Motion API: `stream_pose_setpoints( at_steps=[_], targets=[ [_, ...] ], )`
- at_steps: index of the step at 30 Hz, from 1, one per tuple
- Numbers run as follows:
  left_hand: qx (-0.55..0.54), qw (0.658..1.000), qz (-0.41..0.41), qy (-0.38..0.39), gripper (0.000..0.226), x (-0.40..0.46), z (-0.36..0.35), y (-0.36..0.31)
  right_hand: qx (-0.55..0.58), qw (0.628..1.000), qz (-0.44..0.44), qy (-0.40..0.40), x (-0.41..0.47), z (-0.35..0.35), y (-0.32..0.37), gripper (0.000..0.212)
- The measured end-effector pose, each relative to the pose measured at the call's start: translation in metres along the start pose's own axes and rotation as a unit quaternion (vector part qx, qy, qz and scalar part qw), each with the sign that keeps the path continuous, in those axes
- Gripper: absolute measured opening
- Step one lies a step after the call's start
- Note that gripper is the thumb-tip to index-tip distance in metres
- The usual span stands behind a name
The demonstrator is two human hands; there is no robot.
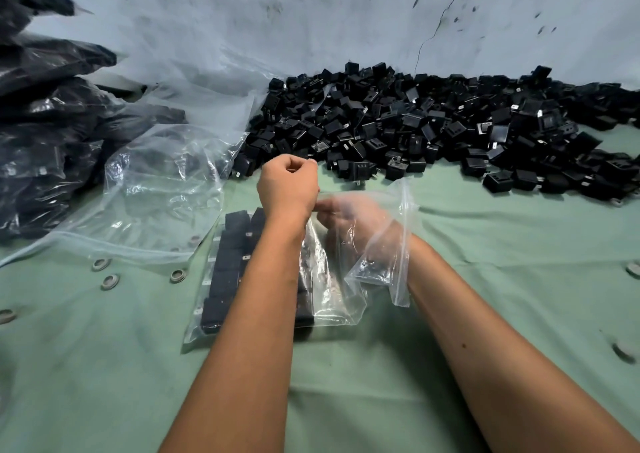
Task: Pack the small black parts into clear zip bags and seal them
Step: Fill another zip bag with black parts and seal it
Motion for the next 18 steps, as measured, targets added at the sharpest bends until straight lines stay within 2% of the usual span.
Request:
stream_pose_setpoints(
  at_steps=[1,4,5,7,8,9,10,11,13,15,16,17,18],
  targets=[
    [-0.002,1.000,0.012,0.007,0.013,-0.002,-0.003,0.002,-0.038,0.999,0.022,-0.025,0.001,0.004,0.001,0.039],
    [0.029,0.999,0.021,0.009,0.013,-0.006,-0.006,0.004,-0.074,0.996,-0.001,-0.040,0.002,0.018,-0.004,0.034],
    [0.041,0.999,0.018,0.007,0.012,-0.007,-0.005,0.003,-0.077,0.997,-0.012,-0.021,0.000,0.025,-0.006,0.031],
    [0.067,0.998,0.009,0.003,0.013,-0.007,-0.005,0.004,-0.059,0.995,-0.034,0.069,-0.015,0.040,-0.006,0.024],
    [0.079,0.997,0.003,0.001,0.013,-0.007,-0.005,0.005,-0.090,0.989,-0.046,0.109,-0.022,0.053,-0.005,0.021],
    [0.089,0.996,-0.006,-0.003,0.013,-0.007,-0.005,0.006,-0.165,0.979,-0.047,0.115,-0.029,0.069,-0.001,0.020],
    [0.099,0.995,-0.017,-0.009,0.013,-0.008,-0.006,0.006,-0.241,0.966,-0.043,0.085,-0.036,0.088,0.005,0.018],
    [0.109,0.994,-0.029,-0.016,0.014,-0.010,-0.005,0.005,-0.304,0.951,-0.043,0.022,-0.042,0.106,0.013,0.013],
    [0.131,0.990,-0.047,-0.020,0.014,-0.011,-0.007,0.004,-0.360,0.919,-0.035,-0.160,-0.050,0.138,0.031,0.015],
    [0.147,0.987,-0.056,-0.016,0.015,-0.011,-0.008,0.005,-0.356,0.870,0.040,-0.339,-0.047,0.153,0.055,0.018],
    [0.153,0.986,-0.060,-0.016,0.015,-0.010,-0.008,0.004,-0.357,0.851,0.094,-0.375,-0.041,0.148,0.067,0.018],
    [0.158,0.985,-0.064,-0.015,0.015,-0.010,-0.008,0.004,-0.362,0.845,0.138,-0.368,-0.030,0.136,0.076,0.018],
    [0.163,0.984,-0.070,-0.012,0.015,-0.010,-0.008,0.003,-0.382,0.849,0.162,-0.328,-0.017,0.121,0.082,0.019]
  ],
)
Point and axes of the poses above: each hand's wrist, its own x-axis towards the middle knuckle, its own z-axis out of the back of the hand, y = z × x, the point moved 4 cm from there along x, towards the middle knuckle, and after that the axes turned 6 degrees about -z, right-handed, at the moved point
